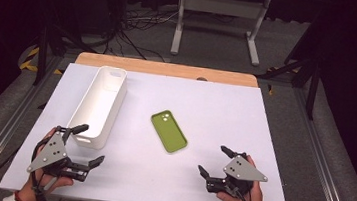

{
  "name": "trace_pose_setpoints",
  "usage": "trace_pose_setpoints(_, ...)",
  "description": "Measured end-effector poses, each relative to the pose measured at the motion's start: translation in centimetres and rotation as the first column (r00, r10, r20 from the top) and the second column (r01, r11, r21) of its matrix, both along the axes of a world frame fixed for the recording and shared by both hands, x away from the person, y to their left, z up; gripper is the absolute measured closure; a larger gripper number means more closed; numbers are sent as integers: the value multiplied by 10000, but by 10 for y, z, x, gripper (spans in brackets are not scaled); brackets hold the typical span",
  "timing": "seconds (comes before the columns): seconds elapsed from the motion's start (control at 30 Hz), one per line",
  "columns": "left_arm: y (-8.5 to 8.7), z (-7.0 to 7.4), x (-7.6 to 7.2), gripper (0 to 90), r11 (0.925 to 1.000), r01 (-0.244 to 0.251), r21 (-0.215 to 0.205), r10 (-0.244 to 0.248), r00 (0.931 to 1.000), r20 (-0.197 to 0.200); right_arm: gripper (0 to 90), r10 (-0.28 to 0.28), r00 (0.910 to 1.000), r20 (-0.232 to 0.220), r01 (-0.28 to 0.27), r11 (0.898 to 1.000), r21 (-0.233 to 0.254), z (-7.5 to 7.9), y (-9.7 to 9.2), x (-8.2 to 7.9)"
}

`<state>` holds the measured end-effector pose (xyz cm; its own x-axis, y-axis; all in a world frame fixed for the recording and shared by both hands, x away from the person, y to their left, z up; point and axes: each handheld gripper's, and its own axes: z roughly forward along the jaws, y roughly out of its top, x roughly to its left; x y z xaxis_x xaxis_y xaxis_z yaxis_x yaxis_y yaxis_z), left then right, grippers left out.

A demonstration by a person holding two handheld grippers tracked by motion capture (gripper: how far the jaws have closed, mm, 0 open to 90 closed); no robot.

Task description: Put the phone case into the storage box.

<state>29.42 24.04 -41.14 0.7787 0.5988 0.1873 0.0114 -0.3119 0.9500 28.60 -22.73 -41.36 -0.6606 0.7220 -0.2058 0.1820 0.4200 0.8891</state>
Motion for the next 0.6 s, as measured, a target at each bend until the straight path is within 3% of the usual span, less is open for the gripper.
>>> trace_pose_setpoints(0.07,0,1,1,28,9999,-92,99,91,9999,60,114,135,9997,-184,-135,9999,17,-1,1,3)
trace_pose_setpoints(0.2,-1,-1,1,28,10000,-41,70,42,9999,-164,114,148,9998,-124,-145,9996,229,4,2,7)
trace_pose_setpoints(0.3,0,-1,1,29,9999,-96,101,97,9999,-120,115,190,9998,-76,-189,9996,195,7,3,8)
trace_pose_setpoints(0.5,-3,-2,-1,32,9998,-116,170,121,9996,-256,125,496,9982,-335,-487,9984,290,11,5,15)
trace_pose_setpoints(0.6,-4,-3,-2,35,9990,-162,427,166,9998,-86,125,536,9976,-443,-529,9984,174,12,6,16)
